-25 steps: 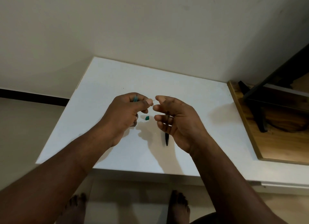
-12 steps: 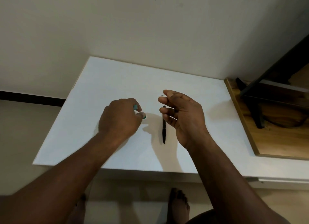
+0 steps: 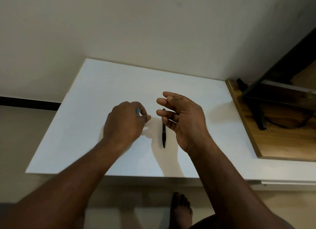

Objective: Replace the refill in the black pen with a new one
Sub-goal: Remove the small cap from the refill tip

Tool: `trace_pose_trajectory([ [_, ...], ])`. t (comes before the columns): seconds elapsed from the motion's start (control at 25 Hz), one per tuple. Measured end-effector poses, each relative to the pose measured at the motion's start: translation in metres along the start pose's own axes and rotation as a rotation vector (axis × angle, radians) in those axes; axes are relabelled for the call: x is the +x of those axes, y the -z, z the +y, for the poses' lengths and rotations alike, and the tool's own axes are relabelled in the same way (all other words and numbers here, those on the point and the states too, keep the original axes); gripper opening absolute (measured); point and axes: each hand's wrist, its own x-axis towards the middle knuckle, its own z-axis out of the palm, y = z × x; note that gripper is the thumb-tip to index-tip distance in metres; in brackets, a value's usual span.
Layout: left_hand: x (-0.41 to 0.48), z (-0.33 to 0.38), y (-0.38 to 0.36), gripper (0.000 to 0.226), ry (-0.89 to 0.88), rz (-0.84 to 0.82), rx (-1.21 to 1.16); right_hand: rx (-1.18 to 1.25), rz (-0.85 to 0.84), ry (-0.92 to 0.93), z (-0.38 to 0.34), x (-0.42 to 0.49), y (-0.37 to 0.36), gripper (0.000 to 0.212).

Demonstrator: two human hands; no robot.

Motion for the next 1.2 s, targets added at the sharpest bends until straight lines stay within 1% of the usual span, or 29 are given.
trace_pose_trajectory([
  [0.08,0.003,0.002,0.008,0.017,0.019,-0.002,-0.160,0.004,0.006,0.008,0.000,0.001,0.000,0.022],
  [0.2,0.005,0.002,0.019,0.018,0.064,-0.004,-0.317,-0.038,0.037,0.027,0.000,0.001,-0.001,0.022],
  [0.28,0.005,0.002,0.023,0.017,0.097,-0.019,-0.399,-0.057,0.054,0.039,0.000,0.002,-0.001,0.021],
  [0.4,0.005,0.003,0.025,0.010,0.083,-0.027,-0.456,-0.139,0.066,0.077,0.002,0.003,-0.003,0.019],
  [0.48,0.004,0.005,0.026,0.006,0.045,-0.029,-0.452,-0.215,0.050,0.116,0.006,0.003,-0.005,0.019],
  [0.68,0.002,0.008,0.028,0.011,-0.076,-0.005,-0.312,-0.325,-0.013,0.189,0.013,0.004,-0.009,0.023],
  [0.8,0.001,0.010,0.029,0.013,-0.120,0.025,-0.253,-0.370,-0.009,0.222,0.014,0.005,-0.009,0.022],
  [0.92,0.000,0.009,0.029,0.020,-0.125,0.052,-0.244,-0.380,-0.008,0.225,0.015,0.006,-0.007,0.022],
  [1.04,0.000,0.009,0.028,0.021,-0.128,0.042,-0.245,-0.377,-0.017,0.223,0.016,0.008,-0.007,0.021],
  [1.2,0.001,0.006,0.030,0.023,-0.093,0.031,-0.303,-0.309,-0.040,0.192,0.016,0.009,-0.005,0.023],
])
